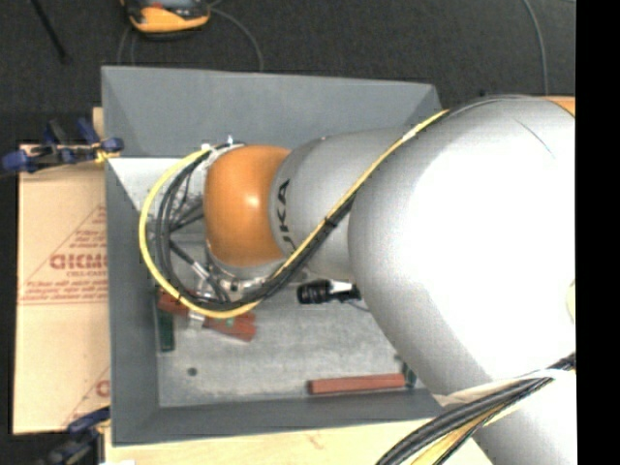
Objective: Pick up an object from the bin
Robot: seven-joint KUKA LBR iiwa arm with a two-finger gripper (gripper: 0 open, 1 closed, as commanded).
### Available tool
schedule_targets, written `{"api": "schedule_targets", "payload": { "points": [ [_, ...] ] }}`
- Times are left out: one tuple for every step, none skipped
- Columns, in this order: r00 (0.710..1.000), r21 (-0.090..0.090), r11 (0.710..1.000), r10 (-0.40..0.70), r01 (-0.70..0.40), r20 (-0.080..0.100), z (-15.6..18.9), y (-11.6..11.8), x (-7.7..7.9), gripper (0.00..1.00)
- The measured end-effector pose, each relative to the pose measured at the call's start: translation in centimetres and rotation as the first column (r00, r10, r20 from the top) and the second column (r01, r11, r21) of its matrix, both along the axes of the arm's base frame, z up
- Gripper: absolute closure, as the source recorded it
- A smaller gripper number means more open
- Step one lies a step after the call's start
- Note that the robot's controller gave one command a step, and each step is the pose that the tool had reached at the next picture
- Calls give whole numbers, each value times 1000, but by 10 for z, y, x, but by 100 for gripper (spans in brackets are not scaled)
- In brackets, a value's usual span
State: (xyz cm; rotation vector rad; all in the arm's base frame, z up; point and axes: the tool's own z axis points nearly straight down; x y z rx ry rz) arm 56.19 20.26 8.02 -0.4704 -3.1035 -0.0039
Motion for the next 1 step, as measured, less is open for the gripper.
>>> {"api": "schedule_targets", "payload": {
  "points": [
    [1000, -1, 1000, 0, 0, 0, 4, -1, -2, 100]
  ]
}}
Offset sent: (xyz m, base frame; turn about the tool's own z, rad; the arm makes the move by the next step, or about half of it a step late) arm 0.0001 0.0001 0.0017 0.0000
